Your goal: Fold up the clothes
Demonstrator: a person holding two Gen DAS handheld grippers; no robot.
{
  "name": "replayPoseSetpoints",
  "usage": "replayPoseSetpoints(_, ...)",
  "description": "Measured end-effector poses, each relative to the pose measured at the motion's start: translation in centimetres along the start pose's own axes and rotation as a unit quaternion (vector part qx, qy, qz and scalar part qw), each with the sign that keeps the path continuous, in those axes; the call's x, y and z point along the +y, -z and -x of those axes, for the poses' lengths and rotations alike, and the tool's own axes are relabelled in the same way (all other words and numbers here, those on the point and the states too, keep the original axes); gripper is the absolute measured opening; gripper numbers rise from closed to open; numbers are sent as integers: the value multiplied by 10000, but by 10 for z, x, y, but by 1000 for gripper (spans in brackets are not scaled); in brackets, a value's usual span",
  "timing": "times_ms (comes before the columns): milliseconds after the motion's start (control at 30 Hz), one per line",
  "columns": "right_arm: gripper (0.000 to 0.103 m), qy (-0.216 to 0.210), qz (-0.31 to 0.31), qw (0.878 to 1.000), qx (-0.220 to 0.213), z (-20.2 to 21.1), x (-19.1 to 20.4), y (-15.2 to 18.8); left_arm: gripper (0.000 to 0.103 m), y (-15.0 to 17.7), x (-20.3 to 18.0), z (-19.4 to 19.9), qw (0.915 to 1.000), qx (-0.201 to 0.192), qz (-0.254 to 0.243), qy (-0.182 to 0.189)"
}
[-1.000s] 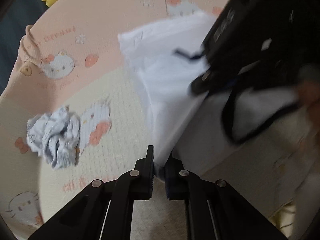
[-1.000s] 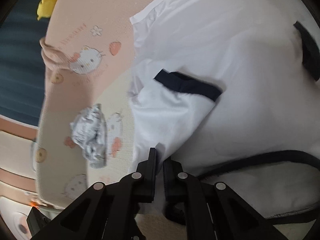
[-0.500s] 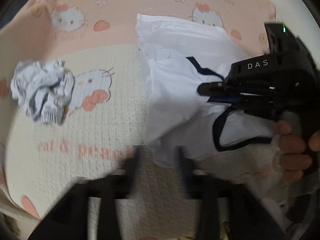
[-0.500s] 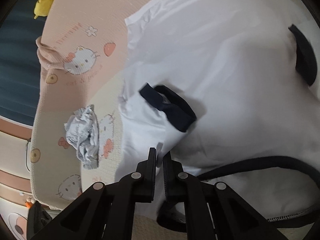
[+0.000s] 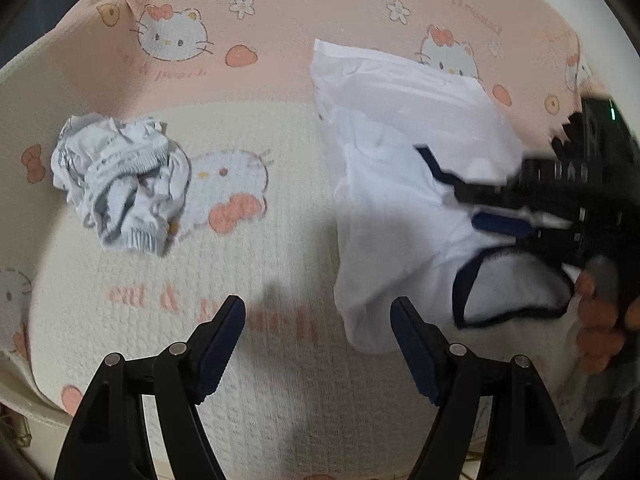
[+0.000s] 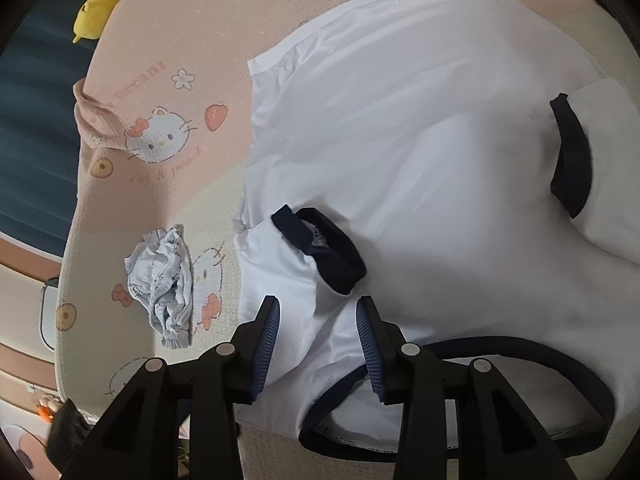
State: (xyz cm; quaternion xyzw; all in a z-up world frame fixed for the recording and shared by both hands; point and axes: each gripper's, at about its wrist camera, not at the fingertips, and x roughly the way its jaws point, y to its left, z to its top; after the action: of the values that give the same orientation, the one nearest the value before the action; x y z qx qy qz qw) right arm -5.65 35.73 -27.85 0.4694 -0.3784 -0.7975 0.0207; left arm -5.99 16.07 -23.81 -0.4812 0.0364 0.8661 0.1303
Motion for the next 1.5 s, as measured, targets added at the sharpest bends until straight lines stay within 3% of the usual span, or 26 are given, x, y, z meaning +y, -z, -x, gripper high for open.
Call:
replayPoseSetpoints(100,39,59,24,10000,-41,-1,-2,-4,74,-30,6,-2,9998,-84,15,197)
replayPoseSetpoints(467,39,507,508,9973,-141,-8,6,-10,74,-109,16,-45,9974,381,-27,612)
replayPoseSetpoints(733,39,706,797,9942,-158,-13,13,-9,73,-135,10,-88,9931,900,-227,723)
replayPoseSetpoints(900,39,697,853,9937,-226,-13,14,-6,72,-151,21,-116,9797,1474,482,1268)
replayPoseSetpoints(1000,39,650,866,9937,-294,-12,16,-3,60,-155,17,-126,9722,1723,535,1493)
replayPoseSetpoints(1067,39,618,875,9937,-340,-12,17,-1,43,-157,13,-129,9754,1731,439,1293)
replayPoseSetpoints(1200,38,750,1030,9907,-478,-12,22,2,37,-152,9,-134,9765,1795,441,1108)
replayPoseSetpoints(1267,34,941,1196,9867,-576,-14,26,3,27,-150,10,-132,9795,1681,435,1019)
replayPoseSetpoints(1300,19,1037,1279,9844,-625,-14,28,4,26,-150,11,-131,9811,1622,434,965)
replayPoseSetpoints(1333,12,1132,1361,9819,-674,-15,31,4,26,-150,13,-131,9826,1570,452,883)
replayPoseSetpoints(1400,9,1351,1390,9786,-688,-18,30,3,26,-149,21,-132,9829,1565,604,767)
replayPoseSetpoints(1500,8,1268,1238,9821,-636,-20,25,-2,26,-147,28,-129,9799,1555,838,926)
